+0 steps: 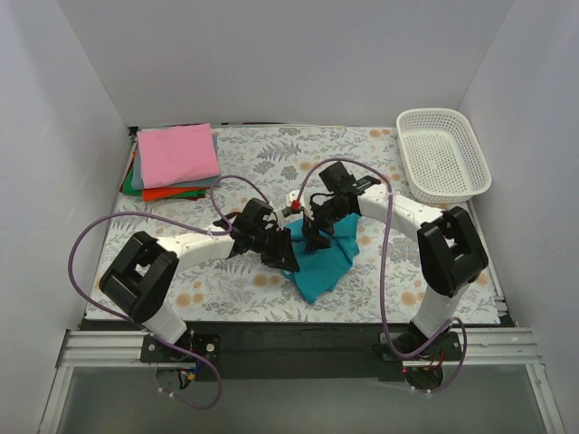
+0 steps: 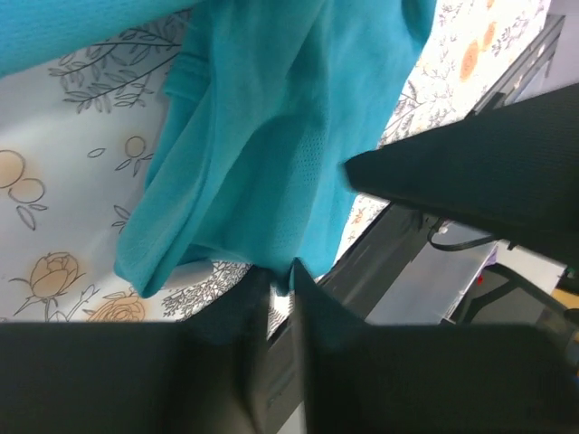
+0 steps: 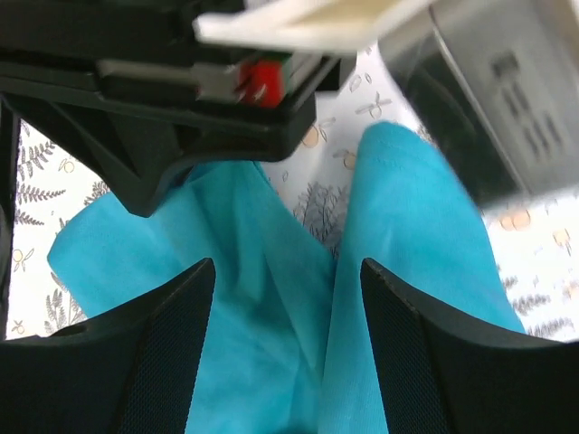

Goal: Fold and stack the t-shirts
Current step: Flatten the tshirt out

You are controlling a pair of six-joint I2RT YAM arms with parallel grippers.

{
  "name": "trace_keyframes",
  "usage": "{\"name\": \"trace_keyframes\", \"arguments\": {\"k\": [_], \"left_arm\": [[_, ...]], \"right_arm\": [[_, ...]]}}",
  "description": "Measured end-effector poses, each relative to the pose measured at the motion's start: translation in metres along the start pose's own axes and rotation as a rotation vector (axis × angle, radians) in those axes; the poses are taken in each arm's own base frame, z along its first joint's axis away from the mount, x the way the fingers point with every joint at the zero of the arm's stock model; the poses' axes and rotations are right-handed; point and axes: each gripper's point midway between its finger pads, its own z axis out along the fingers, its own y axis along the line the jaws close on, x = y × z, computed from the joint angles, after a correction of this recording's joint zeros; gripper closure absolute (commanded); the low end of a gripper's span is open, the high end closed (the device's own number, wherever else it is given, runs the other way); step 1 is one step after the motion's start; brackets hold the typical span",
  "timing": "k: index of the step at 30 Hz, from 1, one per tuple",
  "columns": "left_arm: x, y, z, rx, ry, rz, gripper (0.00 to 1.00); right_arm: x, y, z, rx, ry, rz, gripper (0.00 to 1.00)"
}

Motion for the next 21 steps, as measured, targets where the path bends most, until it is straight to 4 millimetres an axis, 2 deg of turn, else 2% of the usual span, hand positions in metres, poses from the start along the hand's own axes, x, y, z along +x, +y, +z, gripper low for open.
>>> {"name": "trace_keyframes", "arguments": {"k": [1,2,6,8,12,13,15,16,18,21], "left_arm": [[-0.001,-0.001,0.0,0.006,-0.001,0.001,0.99],[-0.001,-0.002,0.0,0.012,-0.001,0.0,1.0],[0.0,-0.003,0.0,0.024,-0.006,0.003,1.0],[0.004,-0.001,-0.001,0.024,-0.005,0.0,1.0],[0.011,0.001,-0.005,0.023,-0.006,-0.006,1.0],[0.012,0.0,-0.006,0.024,-0.008,-0.006,1.0],[0.016,0.0,-0.01,0.027,-0.014,-0.007,1.0],[0.017,0.0,-0.011,0.027,-0.015,-0.009,1.0],[0.02,0.0,-0.014,0.025,-0.021,-0.008,1.0],[0.022,0.0,-0.019,0.02,-0.029,-0.004,1.0]], "right_arm": [[-0.001,0.0,0.005,-0.02,-0.008,-0.005,0.28],[-0.001,-0.001,0.009,-0.036,-0.013,-0.011,0.28],[0.0,-0.001,0.022,-0.088,-0.03,-0.025,0.29],[0.001,-0.001,0.028,-0.105,-0.029,-0.028,0.33],[0.006,0.001,0.037,-0.13,-0.018,-0.03,0.54],[0.008,0.002,0.039,-0.135,-0.015,-0.03,0.66],[0.011,0.003,0.041,-0.141,-0.007,-0.026,0.8],[0.011,0.003,0.042,-0.141,-0.007,-0.027,0.93],[0.011,0.002,0.042,-0.138,-0.004,-0.027,0.99],[0.009,-0.001,0.038,-0.114,0.002,-0.015,0.99]]}}
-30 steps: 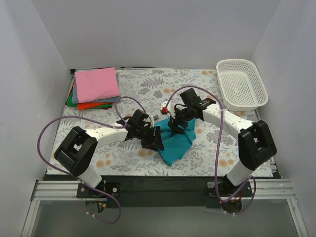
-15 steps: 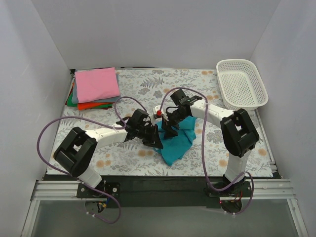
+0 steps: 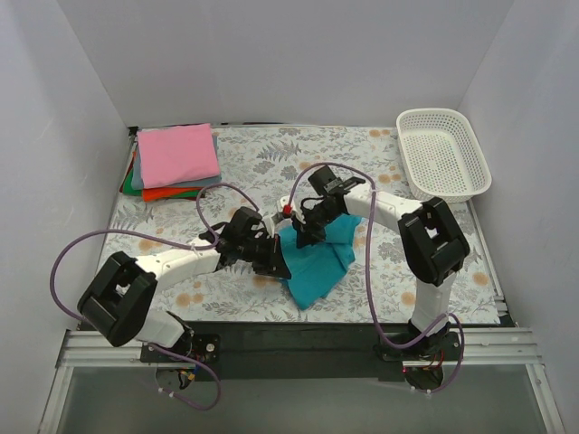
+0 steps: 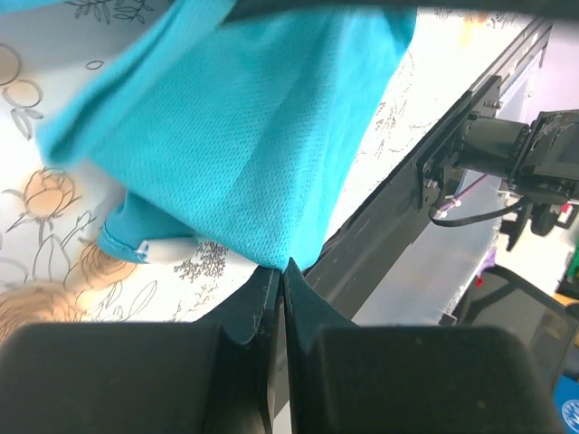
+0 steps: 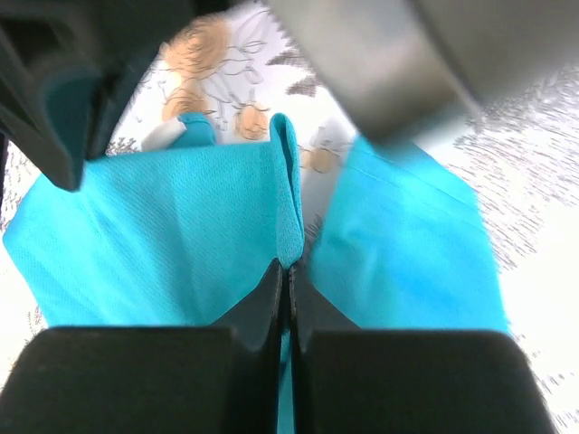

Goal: Fold and stack the t-shirts
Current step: Flatten the tshirt out

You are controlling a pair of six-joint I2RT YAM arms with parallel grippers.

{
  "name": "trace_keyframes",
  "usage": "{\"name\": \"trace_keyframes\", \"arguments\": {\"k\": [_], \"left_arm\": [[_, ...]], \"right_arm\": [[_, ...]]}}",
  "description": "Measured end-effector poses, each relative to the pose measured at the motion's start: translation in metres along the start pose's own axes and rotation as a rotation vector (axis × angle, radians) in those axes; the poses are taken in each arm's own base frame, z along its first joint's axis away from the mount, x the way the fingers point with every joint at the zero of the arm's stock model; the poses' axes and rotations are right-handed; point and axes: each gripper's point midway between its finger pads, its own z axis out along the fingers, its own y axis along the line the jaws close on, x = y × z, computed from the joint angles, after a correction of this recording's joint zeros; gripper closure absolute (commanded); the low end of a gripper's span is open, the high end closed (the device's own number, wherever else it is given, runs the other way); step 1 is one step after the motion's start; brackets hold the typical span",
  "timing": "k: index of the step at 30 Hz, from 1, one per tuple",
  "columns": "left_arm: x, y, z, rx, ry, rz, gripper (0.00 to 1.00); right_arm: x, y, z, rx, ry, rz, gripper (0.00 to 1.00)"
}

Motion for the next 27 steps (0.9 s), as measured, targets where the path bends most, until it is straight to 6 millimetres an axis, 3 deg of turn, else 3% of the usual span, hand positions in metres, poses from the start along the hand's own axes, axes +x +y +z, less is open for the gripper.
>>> {"name": "trace_keyframes", "arguments": {"k": [4,9,12,16,20,25,27], "left_arm": [[-0.002,-0.003,-0.011,-0.017,-0.038,0.019,1.0],[-0.024,-0.002,-0.035,-0.057,-0.151,0.048,1.0],[-0.06,-0.003,-0.059,-0.088,-0.276,0.075,1.0],[-0.105,-0.013,-0.097,-0.102,-0.428,0.13,1.0],[-0.142,-0.033,-0.127,-0.112,-0.509,0.221,1.0],[-0.204,-0.08,-0.163,-0.126,-0.605,0.399,1.0],[-0.239,-0.107,-0.183,-0.124,-0.677,0.487,1.0]], "right_arm": [[-0.013,-0.011,-0.023,0.078,-0.022,0.016,0.99],[-0.05,-0.041,-0.09,0.249,-0.118,0.034,0.99],[-0.068,-0.048,-0.13,0.333,-0.181,0.055,0.99],[-0.075,-0.05,-0.171,0.41,-0.252,0.099,0.99],[-0.089,-0.046,-0.197,0.455,-0.309,0.09,0.99],[-0.144,-0.053,-0.244,0.551,-0.4,-0.013,0.99],[-0.183,-0.06,-0.281,0.627,-0.453,-0.09,0.99]]}}
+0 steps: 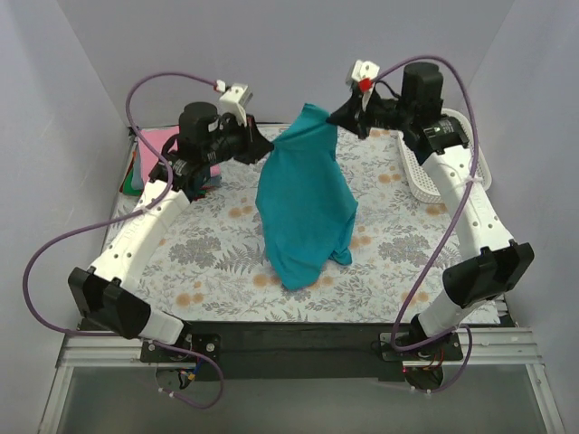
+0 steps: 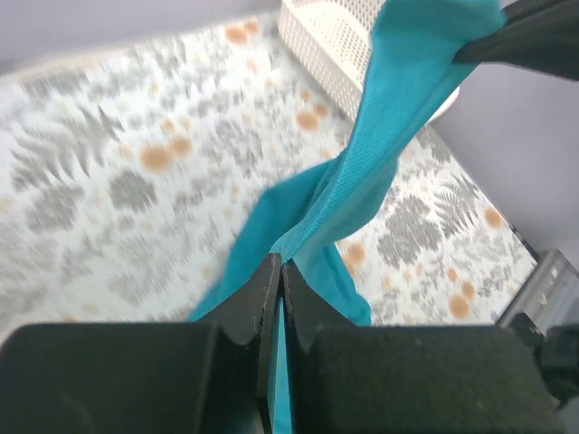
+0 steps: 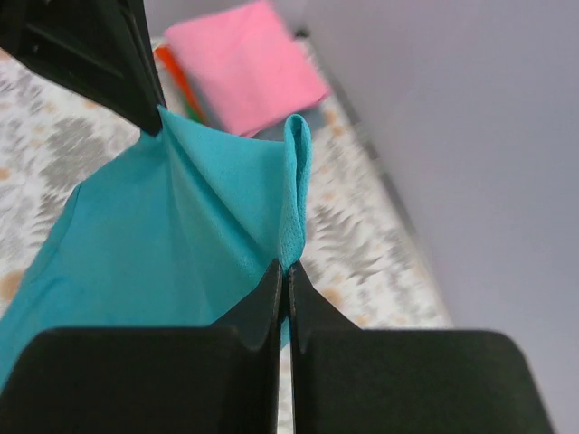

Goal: Fold and stack the t-shirts
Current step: Flatten the tshirt out

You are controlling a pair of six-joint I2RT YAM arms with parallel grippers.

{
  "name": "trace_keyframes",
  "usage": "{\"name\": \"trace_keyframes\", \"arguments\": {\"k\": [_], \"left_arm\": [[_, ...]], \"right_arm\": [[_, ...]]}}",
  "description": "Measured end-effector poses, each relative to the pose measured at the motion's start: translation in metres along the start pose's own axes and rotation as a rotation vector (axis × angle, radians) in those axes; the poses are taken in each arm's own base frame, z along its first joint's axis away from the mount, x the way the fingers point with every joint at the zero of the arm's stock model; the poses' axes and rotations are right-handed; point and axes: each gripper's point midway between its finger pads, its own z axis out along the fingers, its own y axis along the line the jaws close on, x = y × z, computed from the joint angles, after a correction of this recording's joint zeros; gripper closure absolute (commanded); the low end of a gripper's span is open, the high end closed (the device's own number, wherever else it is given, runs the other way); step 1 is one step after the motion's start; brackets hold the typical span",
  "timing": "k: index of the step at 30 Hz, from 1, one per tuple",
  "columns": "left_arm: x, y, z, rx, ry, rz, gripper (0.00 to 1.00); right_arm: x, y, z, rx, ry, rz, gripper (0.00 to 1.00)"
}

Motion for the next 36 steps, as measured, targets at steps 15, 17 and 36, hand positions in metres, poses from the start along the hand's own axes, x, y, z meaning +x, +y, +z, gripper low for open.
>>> {"name": "trace_keyframes", "arguments": {"k": [15,17,36], "left_arm": [[-0.212,-0.105,-0.048,0.262,-0.537,0.339,1.0],[-0.189,-0.108,-0.055,0.286,-0.503,0.335,1.0],[0.204,-0.013,-0.154,-0.051,-0.065,-0.595,0.47]], "right_arm": [[-0.177,-0.057,-0.128,0.302,-0.292,-0.272,0.99],[-0.169,-0.038,-0.132,0.221,-0.293,-0.252,0.99],[0.17,0.343,-0.057,-0.852,0.281,0.058,0.43]]}}
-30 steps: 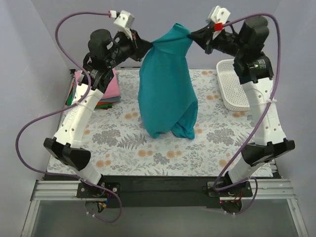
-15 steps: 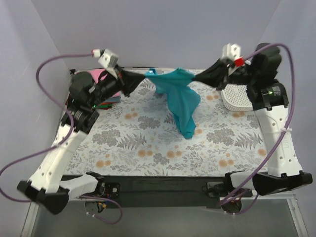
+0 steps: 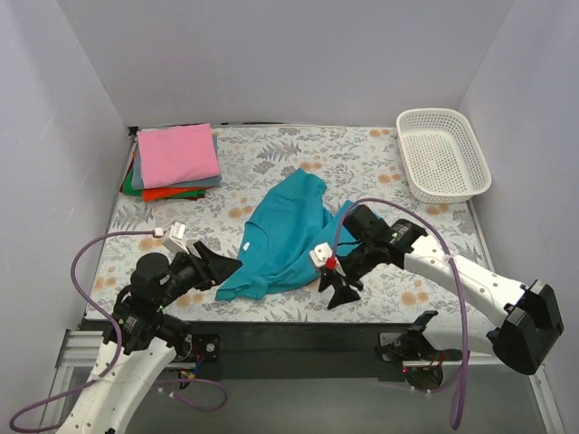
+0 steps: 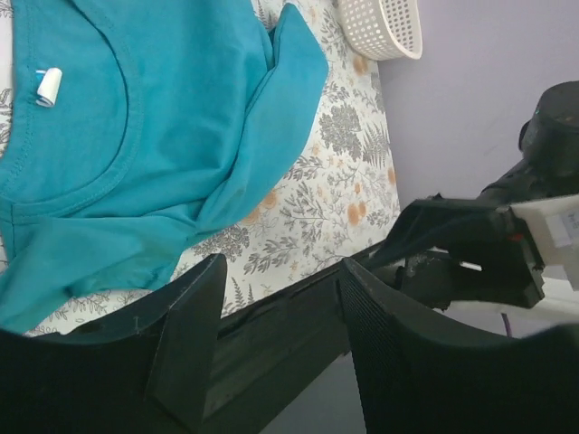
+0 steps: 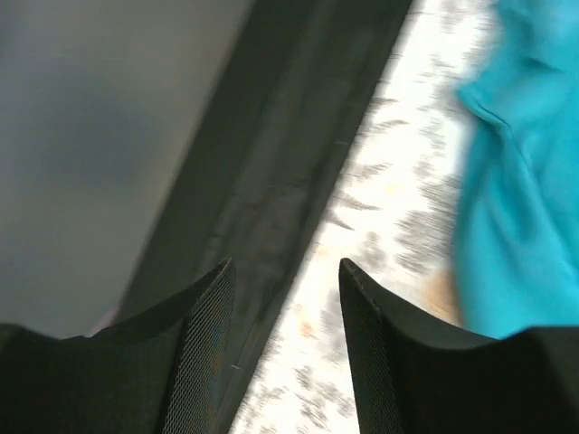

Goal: Fold and stack the t-shirts
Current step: Flatten the tshirt out

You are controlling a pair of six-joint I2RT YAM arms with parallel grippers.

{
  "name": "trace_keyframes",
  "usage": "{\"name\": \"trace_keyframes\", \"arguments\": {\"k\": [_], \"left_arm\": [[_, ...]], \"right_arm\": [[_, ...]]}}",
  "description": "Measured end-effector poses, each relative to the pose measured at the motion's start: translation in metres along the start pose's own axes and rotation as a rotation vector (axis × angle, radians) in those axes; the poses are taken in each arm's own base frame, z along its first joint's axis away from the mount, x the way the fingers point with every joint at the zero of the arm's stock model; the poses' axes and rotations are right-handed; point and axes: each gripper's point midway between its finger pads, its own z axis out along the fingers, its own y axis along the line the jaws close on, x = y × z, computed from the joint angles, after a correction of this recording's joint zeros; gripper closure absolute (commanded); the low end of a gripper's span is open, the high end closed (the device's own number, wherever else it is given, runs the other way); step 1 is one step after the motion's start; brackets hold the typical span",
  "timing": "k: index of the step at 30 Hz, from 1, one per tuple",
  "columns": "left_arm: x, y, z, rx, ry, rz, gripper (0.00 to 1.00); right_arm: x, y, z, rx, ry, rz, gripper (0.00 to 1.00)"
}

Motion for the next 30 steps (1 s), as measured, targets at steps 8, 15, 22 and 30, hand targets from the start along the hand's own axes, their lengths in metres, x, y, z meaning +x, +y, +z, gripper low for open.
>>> {"name": "trace_keyframes", "arguments": {"k": [8,15,22,30], "left_arm": [[-0.029,-0.017,0.019,-0.06,0.034,0.075,0.45],[-0.025,0.023,0.121,-0.167,0.299,0.158,0.5],[-0.017,0.053,0.217,-0.131,0.484,0.168,0.58],[0.008,0.103,0.27,-0.184,0.573,0.117,0.65]], "right_arm": [[0.008,-0.153,-0.129,0.539,-0.05,0.176,0.42],[0.117,-0.228,-0.195,0.743,-0.033,0.563,0.42],[0.166,-0.252,-0.183,0.709,-0.018,0.751,0.45],[0.175,-0.267,-0.18,0.703,-0.028,0.767,0.56]]}}
